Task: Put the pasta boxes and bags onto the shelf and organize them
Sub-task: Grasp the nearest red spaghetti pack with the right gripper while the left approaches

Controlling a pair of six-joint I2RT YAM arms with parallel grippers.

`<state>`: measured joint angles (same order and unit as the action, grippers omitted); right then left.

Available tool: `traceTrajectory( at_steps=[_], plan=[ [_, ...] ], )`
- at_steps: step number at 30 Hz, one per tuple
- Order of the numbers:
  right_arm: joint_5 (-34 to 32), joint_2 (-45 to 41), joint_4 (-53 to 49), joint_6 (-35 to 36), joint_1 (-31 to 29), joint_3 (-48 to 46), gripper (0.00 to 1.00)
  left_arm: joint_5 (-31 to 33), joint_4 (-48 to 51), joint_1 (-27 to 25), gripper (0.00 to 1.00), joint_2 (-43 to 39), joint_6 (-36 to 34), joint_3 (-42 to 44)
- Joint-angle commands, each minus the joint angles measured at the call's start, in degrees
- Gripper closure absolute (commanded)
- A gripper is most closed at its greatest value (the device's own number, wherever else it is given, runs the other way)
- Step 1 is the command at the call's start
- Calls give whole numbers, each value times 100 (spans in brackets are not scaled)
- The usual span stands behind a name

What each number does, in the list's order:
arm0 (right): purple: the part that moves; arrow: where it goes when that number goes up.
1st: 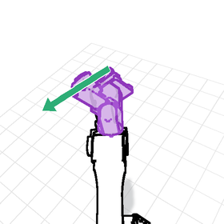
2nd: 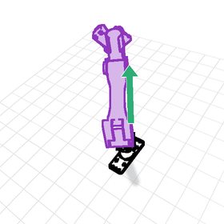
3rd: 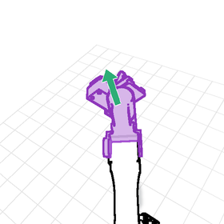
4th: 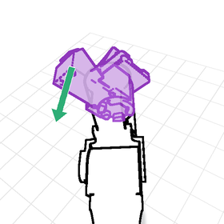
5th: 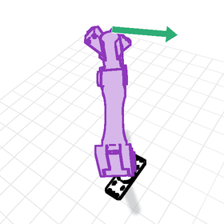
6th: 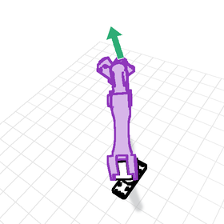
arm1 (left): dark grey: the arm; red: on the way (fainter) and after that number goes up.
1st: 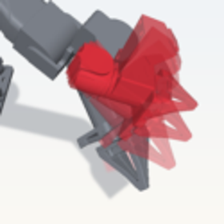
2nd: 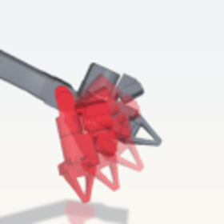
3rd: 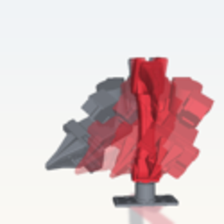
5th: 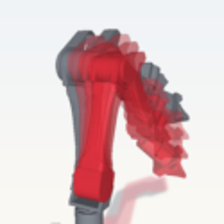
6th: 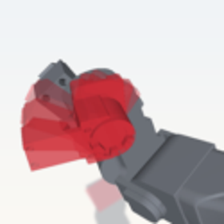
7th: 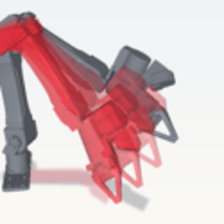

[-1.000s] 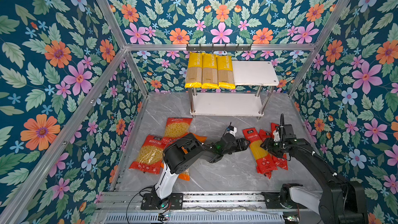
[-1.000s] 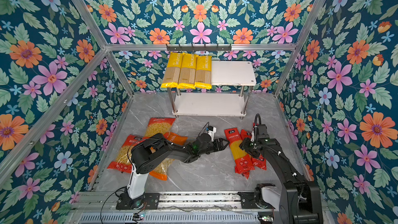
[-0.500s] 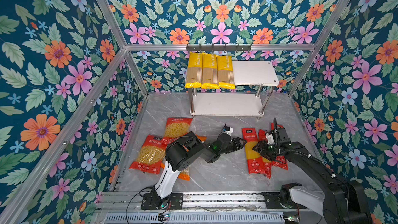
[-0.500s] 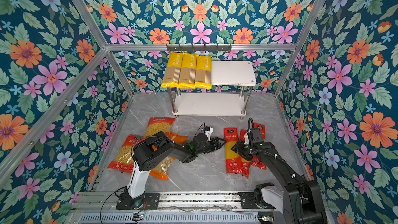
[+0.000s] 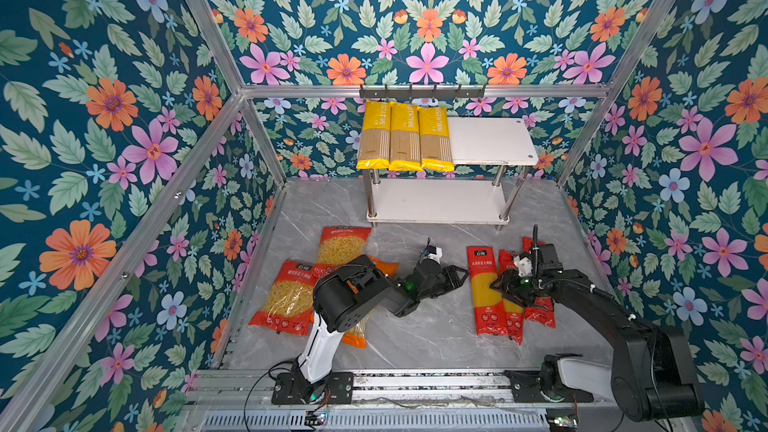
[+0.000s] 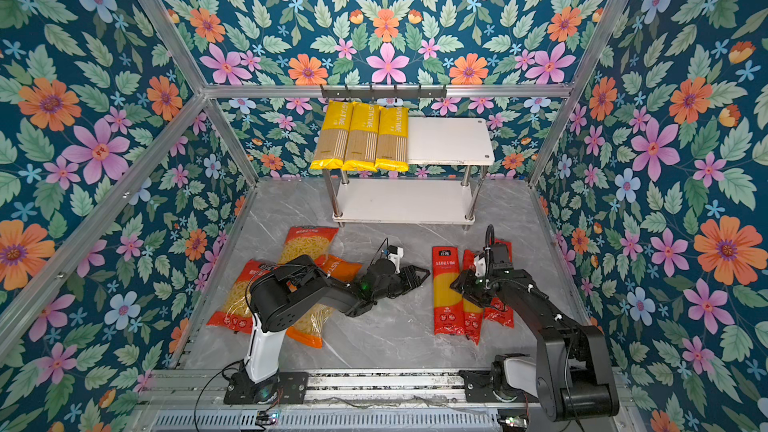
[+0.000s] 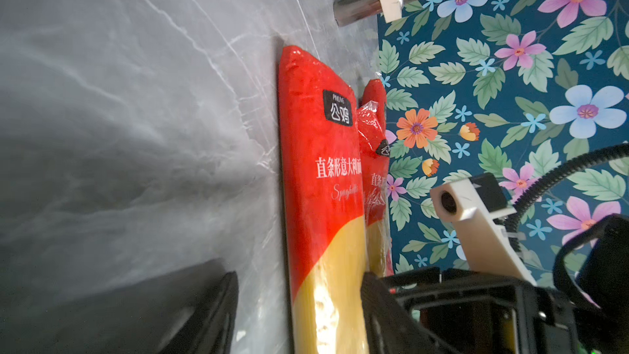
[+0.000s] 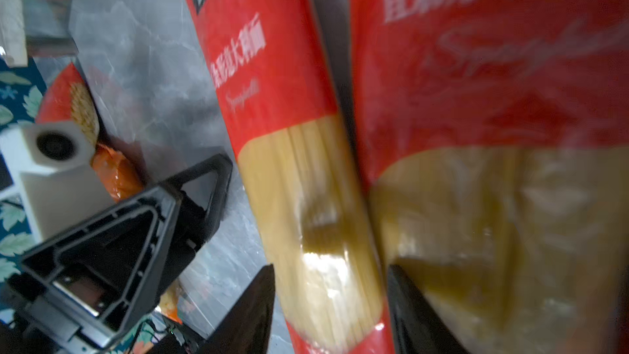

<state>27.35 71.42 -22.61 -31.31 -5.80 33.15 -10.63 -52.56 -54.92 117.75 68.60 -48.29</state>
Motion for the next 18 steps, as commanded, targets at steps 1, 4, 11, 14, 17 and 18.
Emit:
traceTrajectory(
  at_steps=[1, 4, 11, 14, 17, 18],
  plan=[
    [165, 94, 424, -28, -162, -63, 47, 35, 52, -10, 41, -7, -4, -11],
    [325, 111, 690, -116, -167, -156, 52, 35, 52, -19, 43, -31, -4, 2],
    [544, 48, 851, -214, -167, -220, 63, 225, 134, -20, 46, -271, -101, 191],
    [308, 56, 766, -263, -158, -282, 57, 287, 127, -28, 46, -365, -92, 310],
    [122, 110, 592, -273, -128, -250, 51, 301, 114, -27, 47, -388, -66, 403],
    [61, 89, 522, -263, -127, -230, 50, 289, 98, -28, 46, -386, -66, 406]
  ],
)
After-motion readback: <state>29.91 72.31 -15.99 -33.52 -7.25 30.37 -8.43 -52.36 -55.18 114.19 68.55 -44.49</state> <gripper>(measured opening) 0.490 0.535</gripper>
